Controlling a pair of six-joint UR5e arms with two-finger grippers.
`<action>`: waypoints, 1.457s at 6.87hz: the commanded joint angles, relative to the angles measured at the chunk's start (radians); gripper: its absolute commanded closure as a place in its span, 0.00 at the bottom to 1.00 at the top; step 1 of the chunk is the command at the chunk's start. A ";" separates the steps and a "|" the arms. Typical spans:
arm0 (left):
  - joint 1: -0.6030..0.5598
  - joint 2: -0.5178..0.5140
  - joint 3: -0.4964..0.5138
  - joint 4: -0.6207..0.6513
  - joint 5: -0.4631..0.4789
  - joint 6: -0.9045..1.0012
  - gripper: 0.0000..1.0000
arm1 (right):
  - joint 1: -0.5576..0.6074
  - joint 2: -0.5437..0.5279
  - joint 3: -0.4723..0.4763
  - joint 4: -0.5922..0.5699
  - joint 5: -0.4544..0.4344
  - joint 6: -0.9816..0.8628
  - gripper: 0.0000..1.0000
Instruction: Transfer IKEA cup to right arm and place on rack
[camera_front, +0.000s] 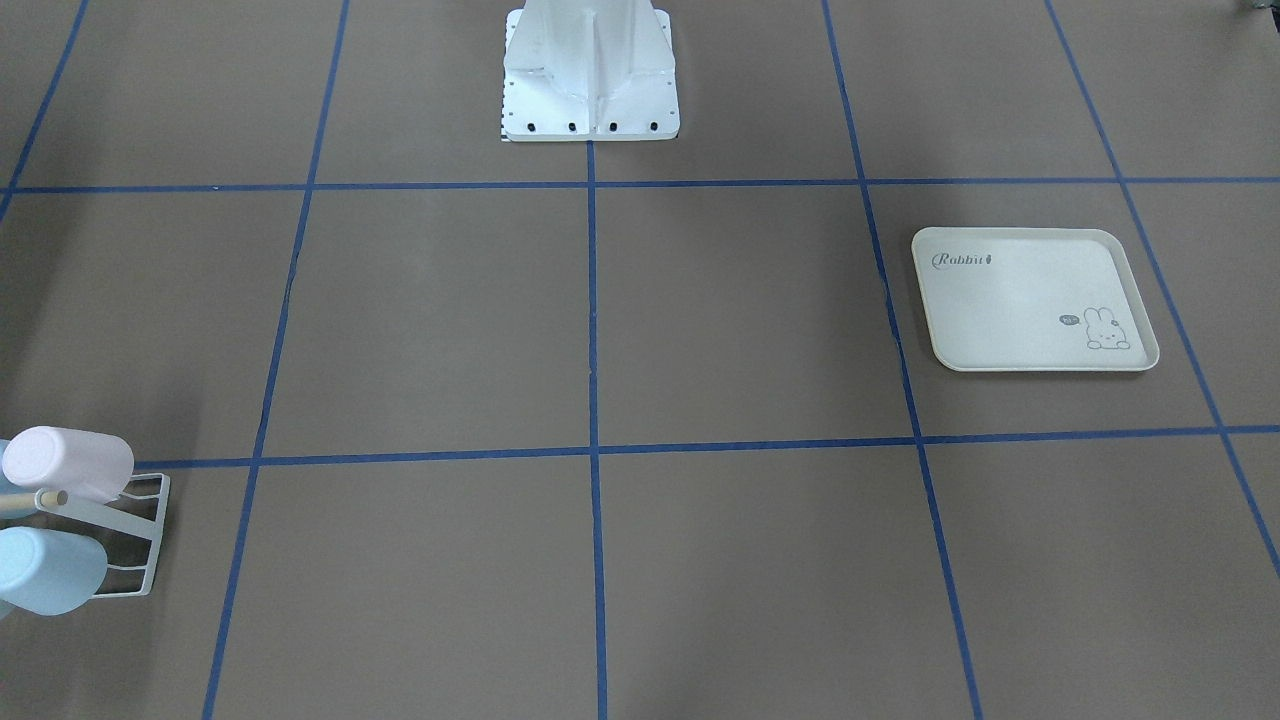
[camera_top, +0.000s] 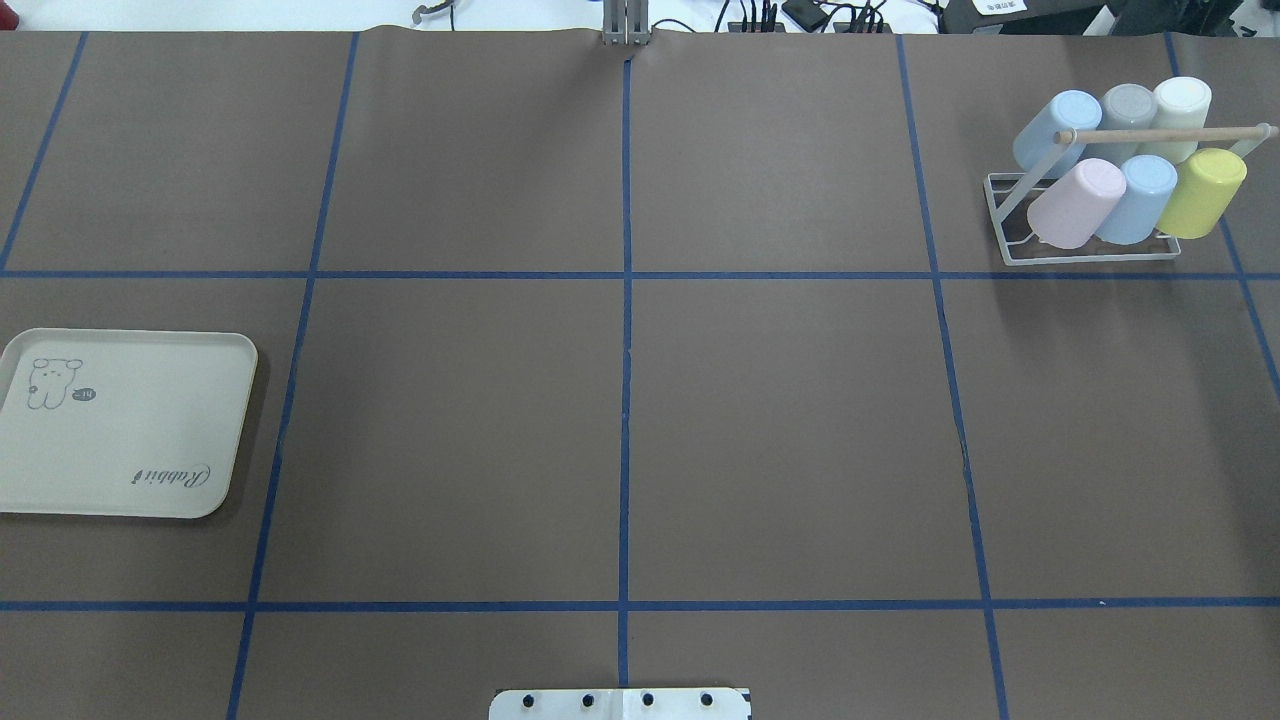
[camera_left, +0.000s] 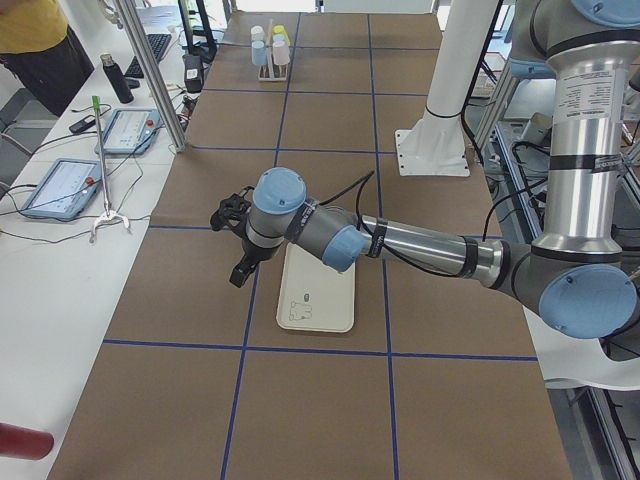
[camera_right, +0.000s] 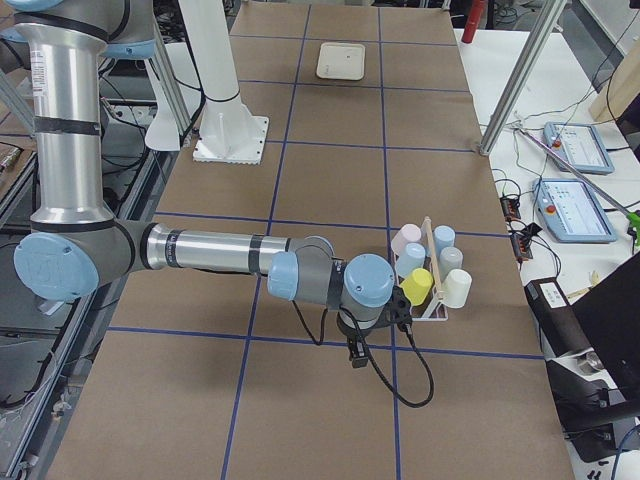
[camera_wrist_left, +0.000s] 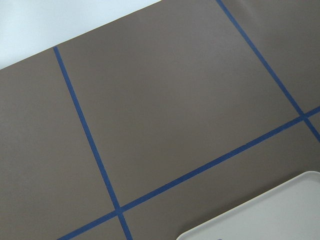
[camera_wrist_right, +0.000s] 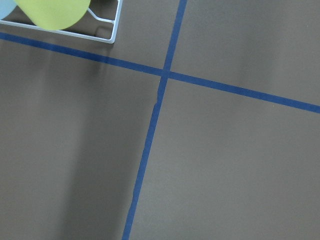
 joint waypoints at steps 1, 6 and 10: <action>0.003 -0.011 -0.004 0.001 0.001 -0.003 0.00 | 0.001 -0.001 -0.004 0.002 -0.004 -0.002 0.00; 0.003 0.041 0.004 0.001 0.001 -0.006 0.00 | -0.005 -0.016 -0.012 0.001 -0.006 -0.002 0.00; 0.005 0.036 0.022 0.001 0.000 -0.003 0.00 | -0.008 -0.016 -0.008 0.004 0.001 -0.003 0.00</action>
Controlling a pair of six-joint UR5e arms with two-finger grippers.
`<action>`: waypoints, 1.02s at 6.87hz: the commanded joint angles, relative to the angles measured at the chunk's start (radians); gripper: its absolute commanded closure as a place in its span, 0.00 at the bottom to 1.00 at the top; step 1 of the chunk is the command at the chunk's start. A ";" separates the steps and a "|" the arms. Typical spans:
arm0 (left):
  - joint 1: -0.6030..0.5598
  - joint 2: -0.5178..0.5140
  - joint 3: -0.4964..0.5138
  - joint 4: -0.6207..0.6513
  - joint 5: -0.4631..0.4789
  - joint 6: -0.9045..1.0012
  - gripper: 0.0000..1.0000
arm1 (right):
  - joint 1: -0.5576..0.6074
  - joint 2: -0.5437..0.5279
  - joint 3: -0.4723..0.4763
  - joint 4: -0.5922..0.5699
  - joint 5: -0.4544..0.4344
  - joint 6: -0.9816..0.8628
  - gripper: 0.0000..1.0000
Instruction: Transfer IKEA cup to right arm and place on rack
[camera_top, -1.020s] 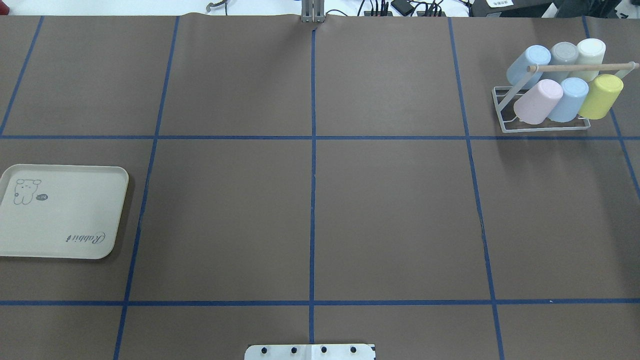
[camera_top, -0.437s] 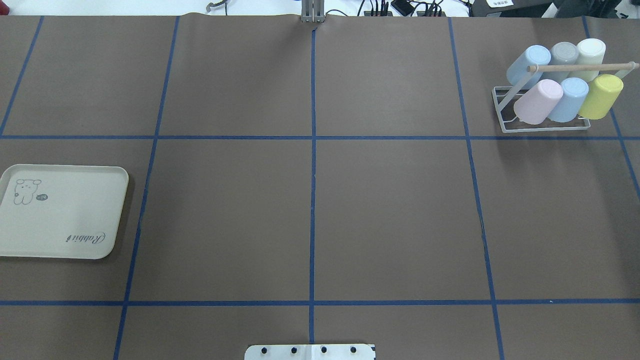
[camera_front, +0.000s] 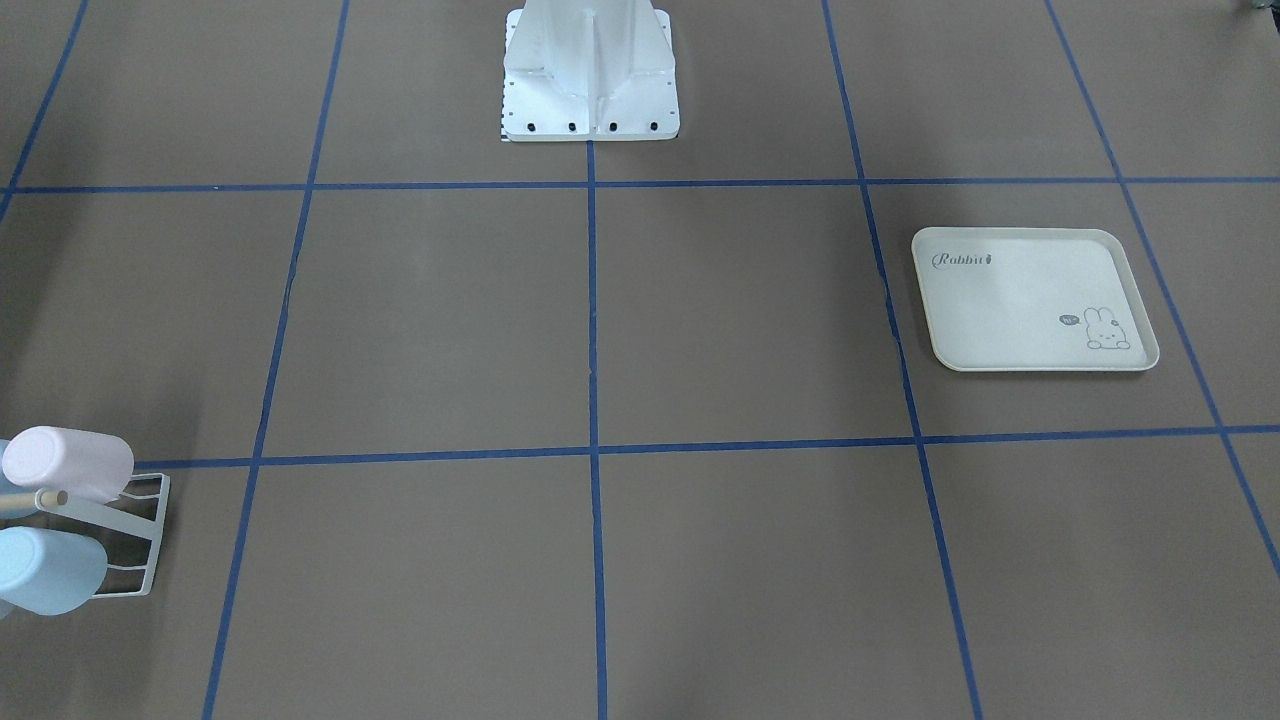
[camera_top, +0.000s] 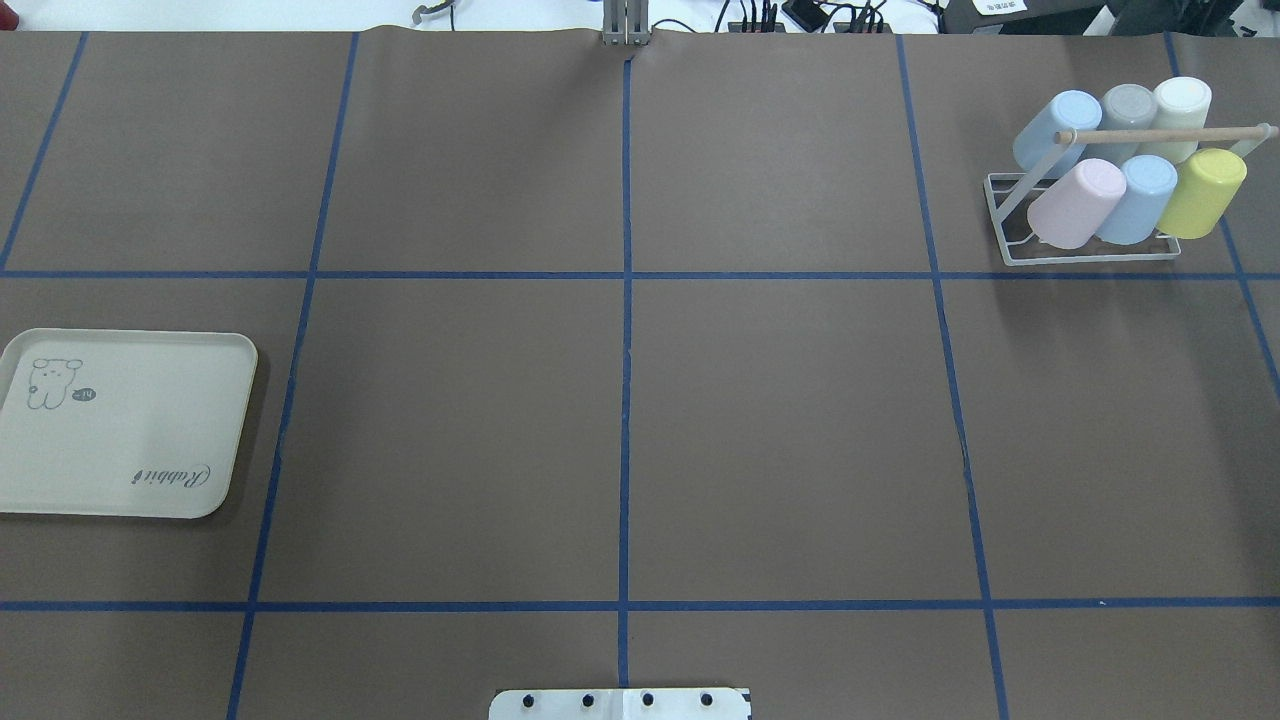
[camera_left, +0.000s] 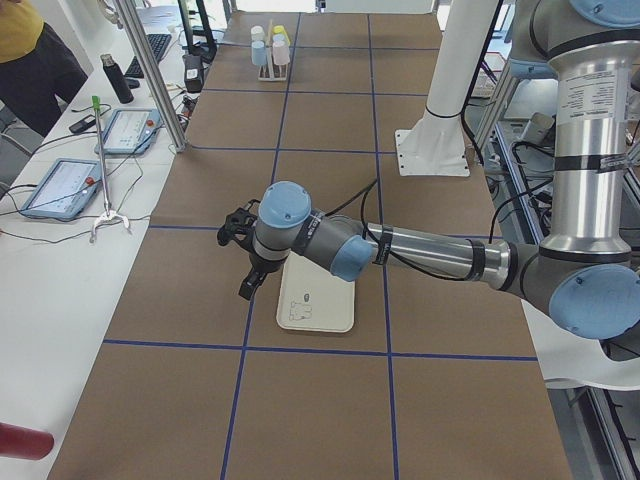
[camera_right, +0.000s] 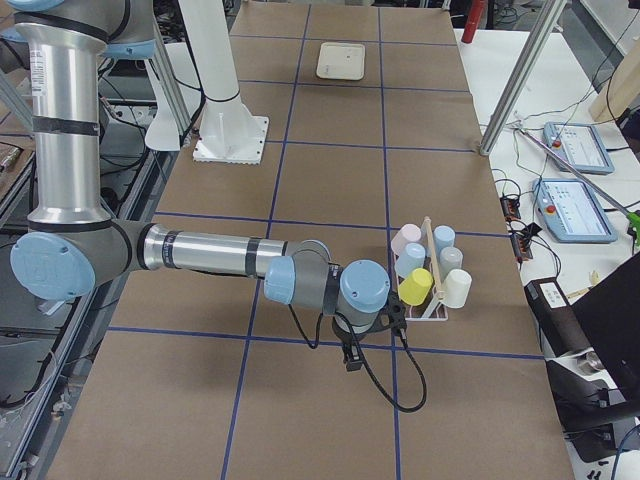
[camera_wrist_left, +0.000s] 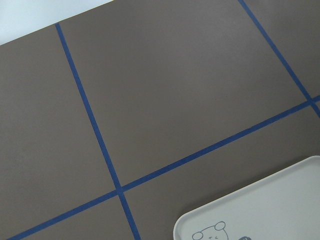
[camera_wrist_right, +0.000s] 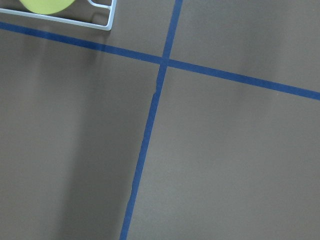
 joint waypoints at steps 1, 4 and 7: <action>0.000 0.003 0.000 -0.001 -0.002 -0.003 0.00 | 0.000 0.000 0.000 0.000 -0.001 0.000 0.00; 0.001 -0.004 0.003 -0.001 -0.001 -0.003 0.00 | 0.000 -0.014 -0.001 0.000 -0.001 0.000 0.00; 0.000 0.000 0.003 -0.005 -0.012 0.006 0.00 | 0.000 -0.014 0.000 0.002 -0.008 0.006 0.00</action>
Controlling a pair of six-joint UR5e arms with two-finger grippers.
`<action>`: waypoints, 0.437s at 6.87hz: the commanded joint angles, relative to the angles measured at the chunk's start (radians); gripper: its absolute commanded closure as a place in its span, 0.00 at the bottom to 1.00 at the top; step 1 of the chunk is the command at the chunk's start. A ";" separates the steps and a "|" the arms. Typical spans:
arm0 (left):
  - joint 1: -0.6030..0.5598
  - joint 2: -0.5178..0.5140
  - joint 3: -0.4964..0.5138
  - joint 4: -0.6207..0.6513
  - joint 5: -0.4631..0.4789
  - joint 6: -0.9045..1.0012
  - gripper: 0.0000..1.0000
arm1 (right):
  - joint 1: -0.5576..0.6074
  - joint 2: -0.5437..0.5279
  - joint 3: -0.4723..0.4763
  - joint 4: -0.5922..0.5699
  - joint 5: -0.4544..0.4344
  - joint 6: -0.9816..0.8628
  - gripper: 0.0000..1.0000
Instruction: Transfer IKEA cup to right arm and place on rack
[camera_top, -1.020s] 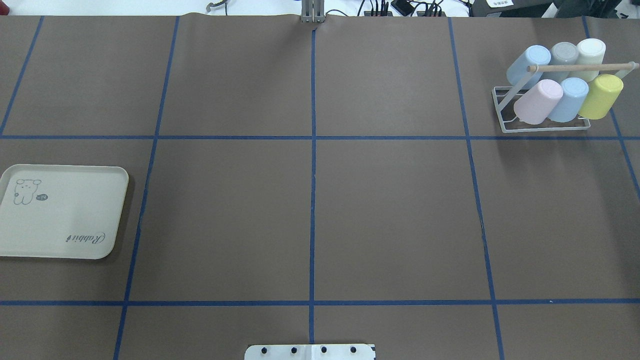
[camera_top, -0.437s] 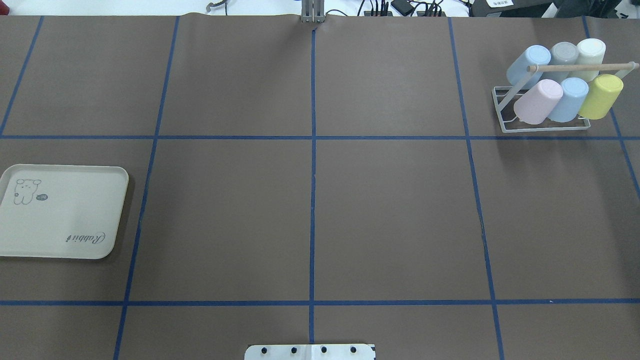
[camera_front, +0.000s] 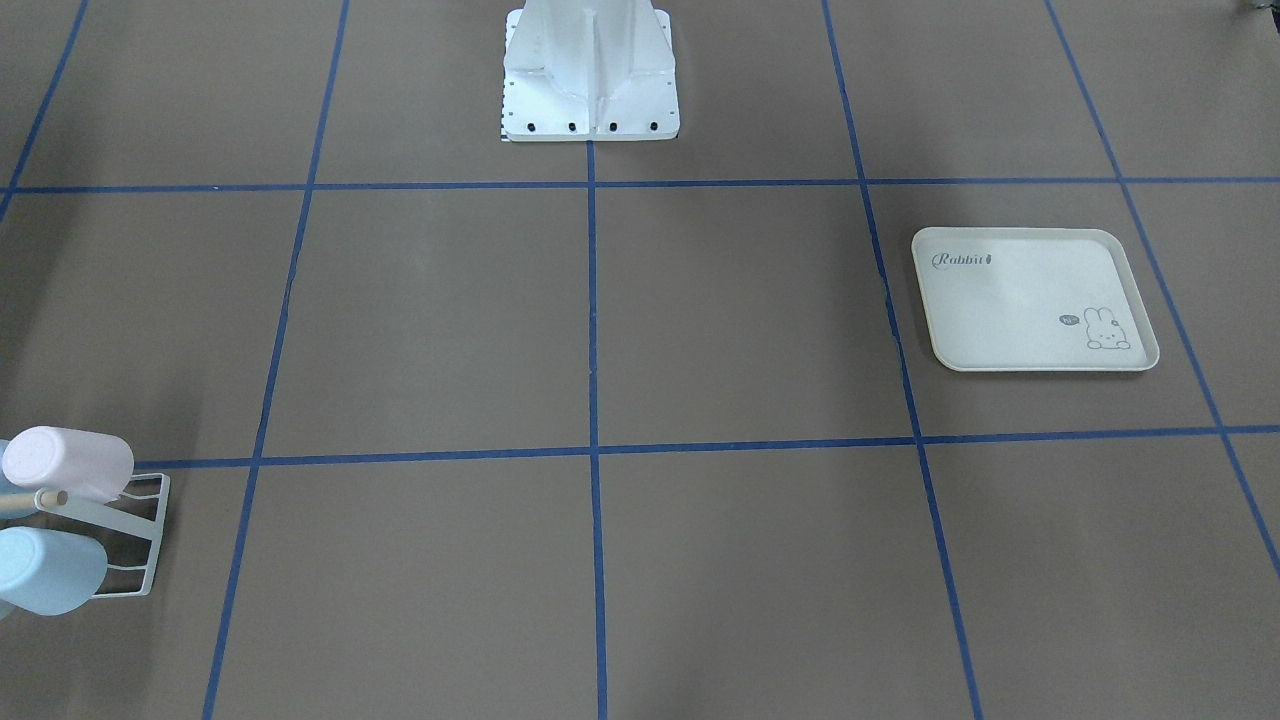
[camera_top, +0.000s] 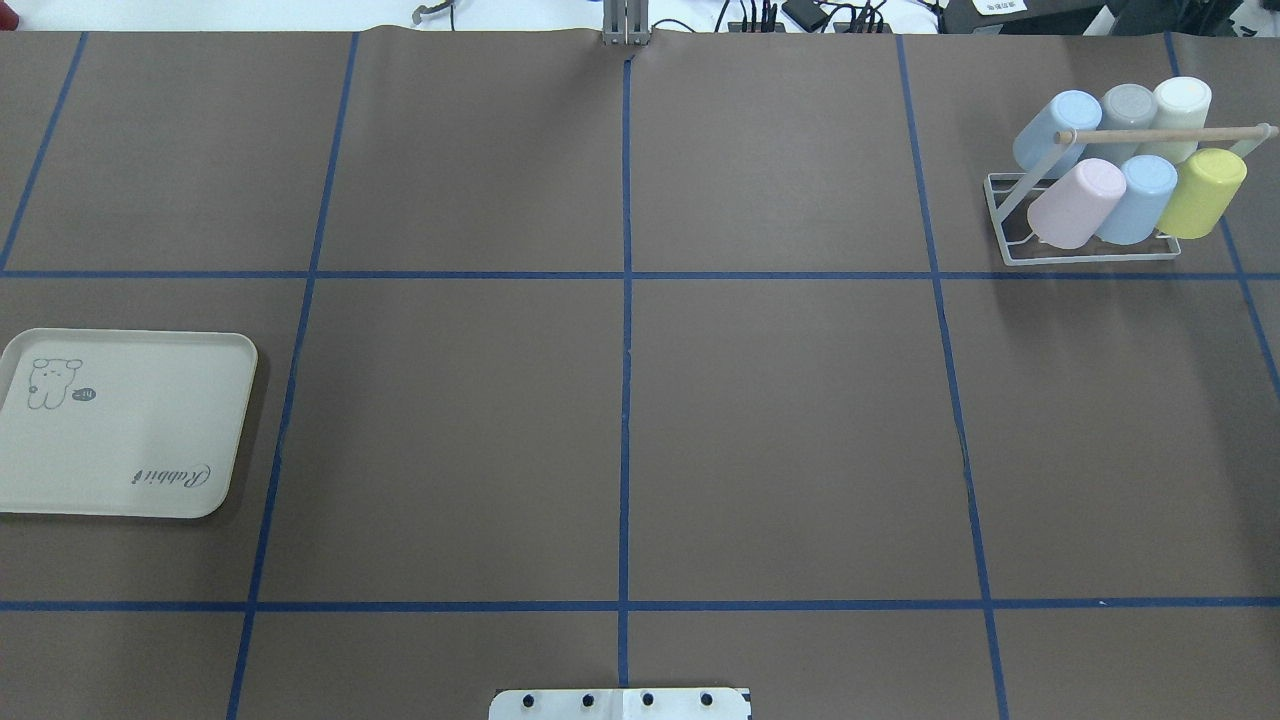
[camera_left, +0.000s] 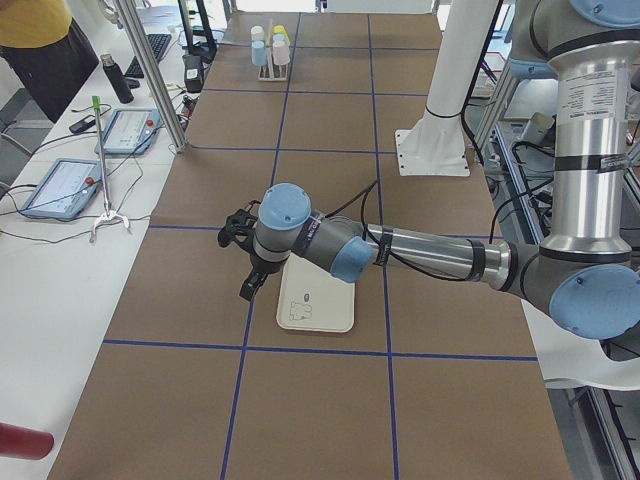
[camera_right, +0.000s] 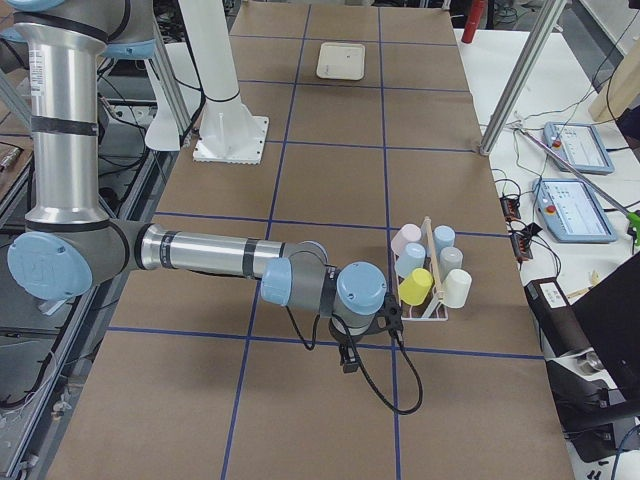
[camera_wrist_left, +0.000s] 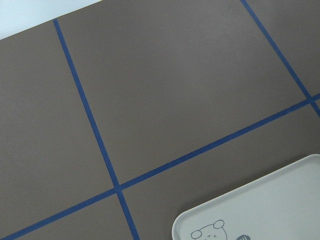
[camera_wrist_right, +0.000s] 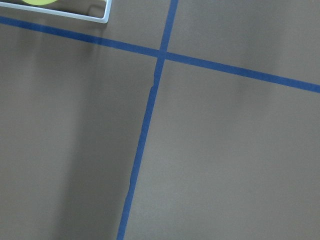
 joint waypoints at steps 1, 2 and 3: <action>-0.002 -0.003 -0.013 0.001 -0.001 0.001 0.00 | 0.002 -0.002 0.006 0.002 -0.004 -0.001 0.00; -0.002 -0.005 -0.029 0.004 0.014 -0.006 0.00 | 0.002 -0.013 0.007 0.043 -0.006 0.007 0.00; -0.002 -0.006 -0.029 0.010 0.016 -0.007 0.00 | 0.003 -0.036 0.007 0.111 -0.014 0.010 0.00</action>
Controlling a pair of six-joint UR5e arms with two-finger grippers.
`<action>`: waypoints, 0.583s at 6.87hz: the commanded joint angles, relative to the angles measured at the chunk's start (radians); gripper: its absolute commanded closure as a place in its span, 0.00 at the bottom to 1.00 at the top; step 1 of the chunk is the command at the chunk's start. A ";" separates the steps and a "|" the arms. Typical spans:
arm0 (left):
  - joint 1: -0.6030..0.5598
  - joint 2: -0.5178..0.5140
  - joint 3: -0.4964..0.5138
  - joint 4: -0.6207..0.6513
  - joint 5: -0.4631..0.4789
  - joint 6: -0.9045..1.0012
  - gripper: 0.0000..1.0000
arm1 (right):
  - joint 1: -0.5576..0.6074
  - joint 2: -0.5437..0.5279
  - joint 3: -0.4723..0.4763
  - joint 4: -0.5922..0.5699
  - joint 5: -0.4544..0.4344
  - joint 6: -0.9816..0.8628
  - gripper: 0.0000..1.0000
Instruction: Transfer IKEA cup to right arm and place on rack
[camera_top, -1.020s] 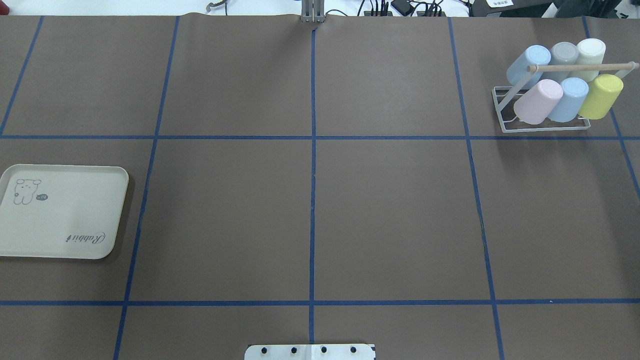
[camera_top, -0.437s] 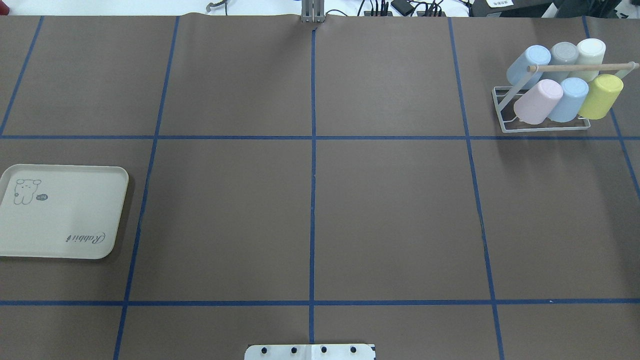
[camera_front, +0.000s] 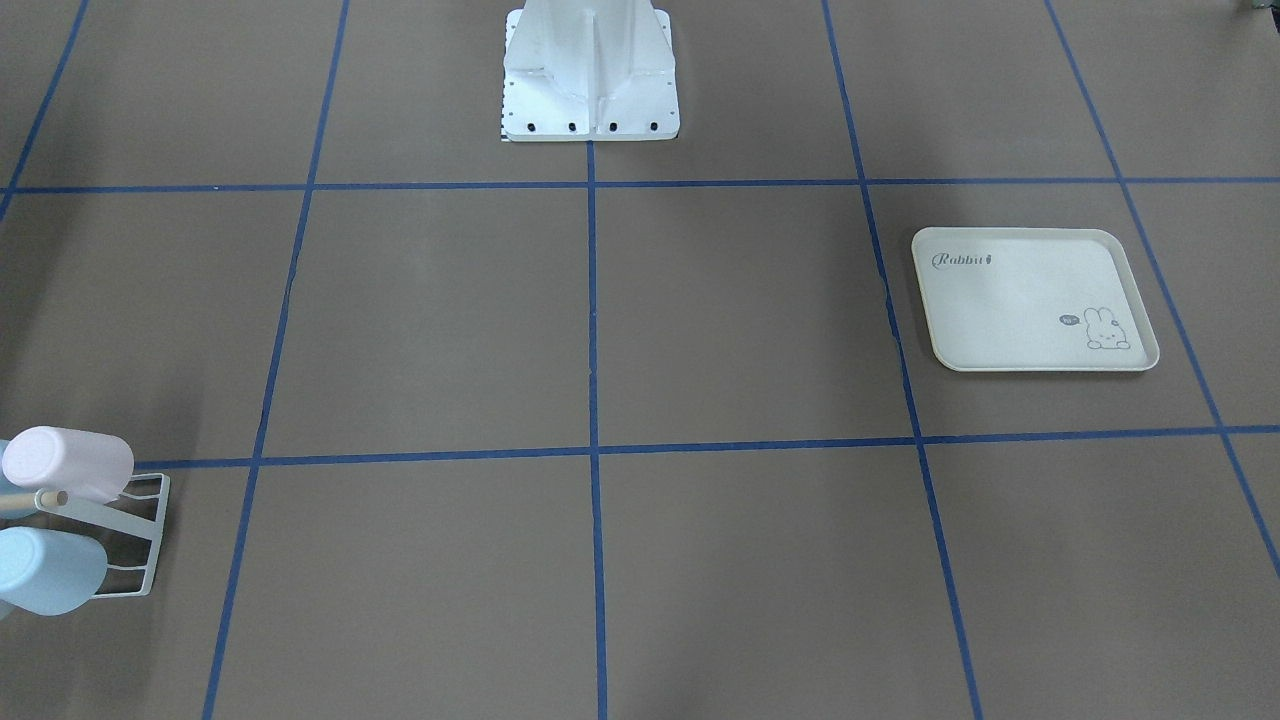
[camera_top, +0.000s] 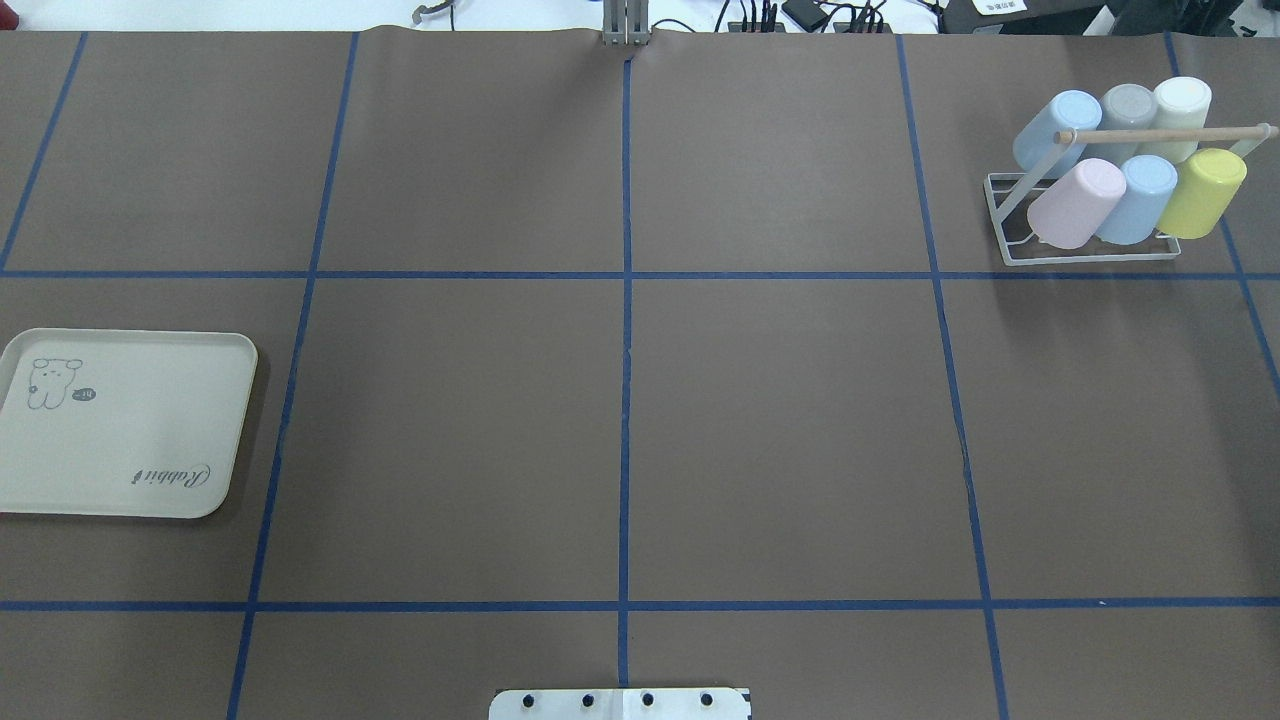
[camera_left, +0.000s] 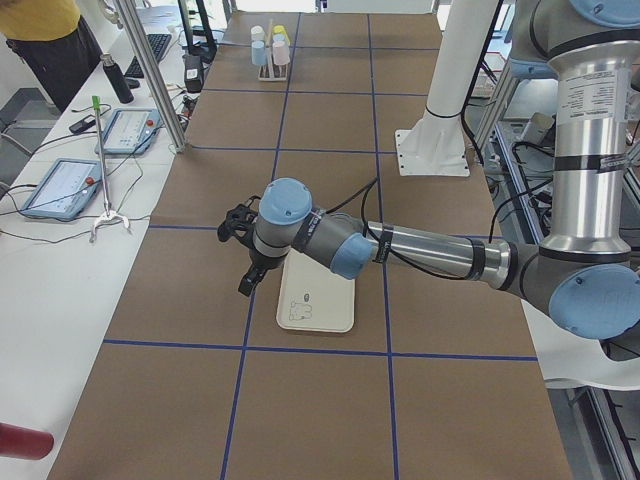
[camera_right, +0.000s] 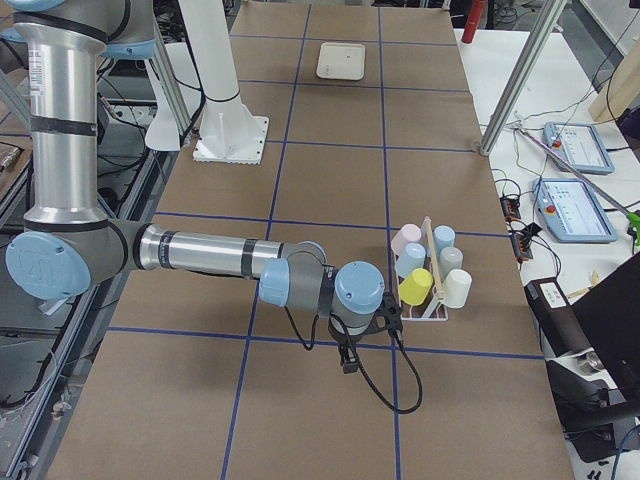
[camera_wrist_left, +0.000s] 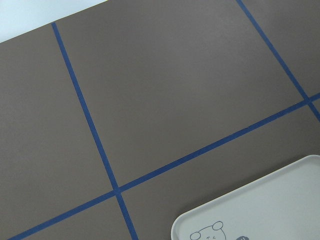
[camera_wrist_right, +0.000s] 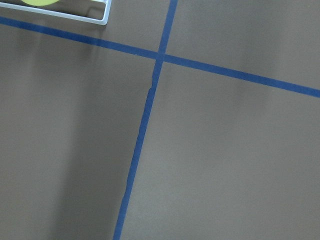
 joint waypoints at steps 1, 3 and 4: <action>0.001 -0.019 0.010 0.016 0.004 -0.006 0.00 | 0.001 -0.028 0.001 0.099 -0.011 0.006 0.00; 0.000 -0.017 0.001 0.071 0.003 -0.006 0.00 | 0.001 -0.090 0.021 0.139 -0.008 0.007 0.00; 0.000 -0.020 0.013 0.072 0.003 -0.019 0.00 | 0.001 -0.097 0.024 0.153 -0.009 0.006 0.00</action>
